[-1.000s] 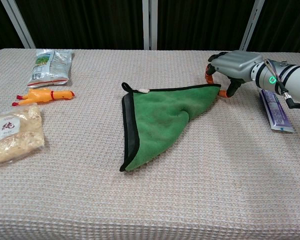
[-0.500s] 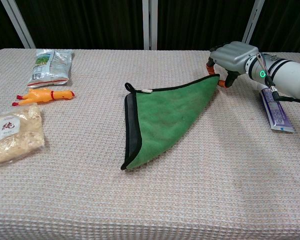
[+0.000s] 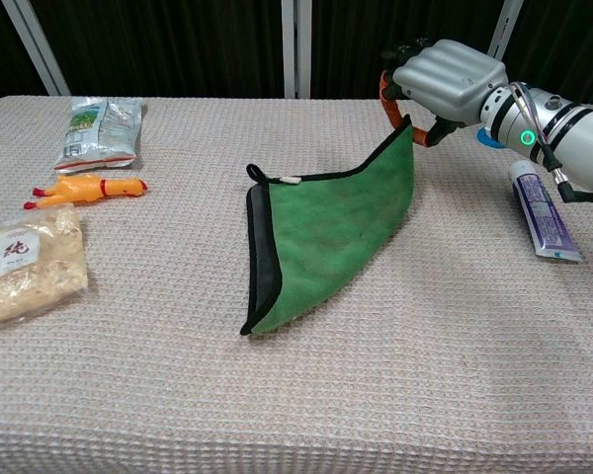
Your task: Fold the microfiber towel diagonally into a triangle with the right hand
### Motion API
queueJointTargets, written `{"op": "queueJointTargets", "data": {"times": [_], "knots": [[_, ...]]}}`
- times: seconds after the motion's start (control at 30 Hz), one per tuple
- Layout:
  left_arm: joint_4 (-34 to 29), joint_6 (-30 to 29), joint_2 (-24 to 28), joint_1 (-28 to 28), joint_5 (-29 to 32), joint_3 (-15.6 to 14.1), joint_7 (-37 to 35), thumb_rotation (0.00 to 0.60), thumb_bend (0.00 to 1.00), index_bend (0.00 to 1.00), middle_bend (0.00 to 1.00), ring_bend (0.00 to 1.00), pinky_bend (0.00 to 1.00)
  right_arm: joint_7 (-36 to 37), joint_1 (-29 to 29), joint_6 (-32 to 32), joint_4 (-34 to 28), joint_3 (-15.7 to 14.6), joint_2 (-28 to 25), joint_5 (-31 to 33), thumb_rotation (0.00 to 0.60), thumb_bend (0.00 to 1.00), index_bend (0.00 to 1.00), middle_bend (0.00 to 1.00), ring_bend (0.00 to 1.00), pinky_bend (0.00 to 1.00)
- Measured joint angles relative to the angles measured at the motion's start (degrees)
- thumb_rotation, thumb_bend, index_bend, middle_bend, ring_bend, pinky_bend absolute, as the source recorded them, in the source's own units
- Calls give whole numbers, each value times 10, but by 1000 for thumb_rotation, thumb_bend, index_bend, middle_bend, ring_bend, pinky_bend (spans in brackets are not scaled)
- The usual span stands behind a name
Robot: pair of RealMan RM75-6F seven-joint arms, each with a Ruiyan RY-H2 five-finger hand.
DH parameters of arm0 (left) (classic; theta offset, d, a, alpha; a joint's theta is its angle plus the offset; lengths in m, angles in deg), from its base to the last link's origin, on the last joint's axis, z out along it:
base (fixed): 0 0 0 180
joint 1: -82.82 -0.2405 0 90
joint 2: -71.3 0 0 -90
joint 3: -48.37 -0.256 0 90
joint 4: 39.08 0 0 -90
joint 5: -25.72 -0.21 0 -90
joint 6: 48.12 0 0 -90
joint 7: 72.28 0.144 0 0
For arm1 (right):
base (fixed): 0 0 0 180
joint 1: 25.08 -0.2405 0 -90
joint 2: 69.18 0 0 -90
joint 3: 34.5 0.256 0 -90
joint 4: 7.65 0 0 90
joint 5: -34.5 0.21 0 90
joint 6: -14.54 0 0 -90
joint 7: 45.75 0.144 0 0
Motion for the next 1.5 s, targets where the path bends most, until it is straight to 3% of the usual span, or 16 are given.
{"op": "queueJointTargets", "data": {"times": [0.1,0.27,0.57,1.3,1.4,1.47,1.5], "knots": [[0,-1,0,0,0,0,1,600,282,306,210,183,160,-8,3,-55,-50,-16,-16,-32,600,383,660,270,0,0],[-1,-5,1,-3,-3,-2,1,600,283,307,210,183,160,-43,2,-93,-152,-40,-39,-81,600,382,660,271,0,0],[6,-8,-1,-8,-2,-4,-7,600,282,307,210,183,160,-148,-17,-79,-299,-58,-49,-133,600,383,660,271,0,0],[18,-7,-7,-11,-2,-5,-16,600,283,307,210,183,159,-197,-9,-57,-351,-69,-34,-170,600,382,644,268,0,0],[16,-7,-7,-10,-4,-5,-15,600,283,307,210,183,159,-199,-8,-44,-350,-72,-25,-170,600,378,581,255,0,0],[15,-6,-7,-10,-5,-6,-15,600,282,307,210,183,160,-206,-6,-34,-350,-74,-21,-169,600,333,410,202,0,0],[14,-5,-7,-9,-5,-6,-14,600,282,307,210,183,160,-212,-5,-28,-351,-74,-19,-167,600,276,265,157,0,0]]}}
